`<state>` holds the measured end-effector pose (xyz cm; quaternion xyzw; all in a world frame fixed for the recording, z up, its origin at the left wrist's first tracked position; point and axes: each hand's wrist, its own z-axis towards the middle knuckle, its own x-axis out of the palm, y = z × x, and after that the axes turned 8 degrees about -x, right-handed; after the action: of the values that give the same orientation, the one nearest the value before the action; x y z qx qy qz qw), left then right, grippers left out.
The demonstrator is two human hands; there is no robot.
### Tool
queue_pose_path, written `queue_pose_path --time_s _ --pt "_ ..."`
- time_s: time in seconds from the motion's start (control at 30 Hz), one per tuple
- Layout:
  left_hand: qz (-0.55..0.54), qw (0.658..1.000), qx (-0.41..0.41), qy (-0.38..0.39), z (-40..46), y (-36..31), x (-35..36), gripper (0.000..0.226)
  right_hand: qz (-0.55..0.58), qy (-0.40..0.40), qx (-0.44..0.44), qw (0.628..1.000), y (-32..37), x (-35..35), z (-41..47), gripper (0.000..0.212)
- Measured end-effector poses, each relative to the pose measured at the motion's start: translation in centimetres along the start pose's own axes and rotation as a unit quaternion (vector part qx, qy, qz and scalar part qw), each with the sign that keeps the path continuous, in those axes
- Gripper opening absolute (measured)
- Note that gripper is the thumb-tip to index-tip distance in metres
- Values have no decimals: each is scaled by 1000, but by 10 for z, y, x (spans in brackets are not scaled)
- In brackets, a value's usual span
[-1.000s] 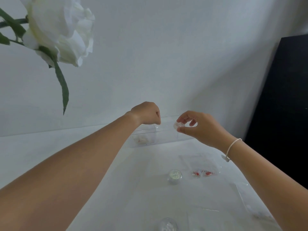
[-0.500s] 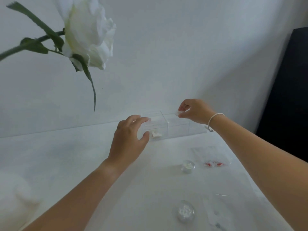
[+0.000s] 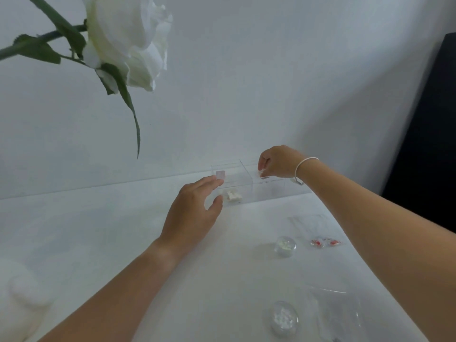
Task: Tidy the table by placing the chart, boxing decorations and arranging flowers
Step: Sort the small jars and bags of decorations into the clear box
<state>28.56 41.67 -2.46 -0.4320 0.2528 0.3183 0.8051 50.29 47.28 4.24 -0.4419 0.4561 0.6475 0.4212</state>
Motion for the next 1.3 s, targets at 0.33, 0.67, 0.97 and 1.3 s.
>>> queue_pose_path --time_s 0.33,0.67,0.97,1.3 --pt "-6 1000 -1 2 -1 1 1 37 -3 19 -7 1000 -2 2 5 16" --pt "-8 1000 -1 12 -5 -1 -2 39 119 -170 -82 975 5 -7 -79 14" --pt "-61 997 34 19 -47 -35 -11 35 120 -60 -104 986 20 5 -169 12" --pt "-126 964 129 194 -123 -66 -34 19 108 -30 -104 988 21 17 -177 22"
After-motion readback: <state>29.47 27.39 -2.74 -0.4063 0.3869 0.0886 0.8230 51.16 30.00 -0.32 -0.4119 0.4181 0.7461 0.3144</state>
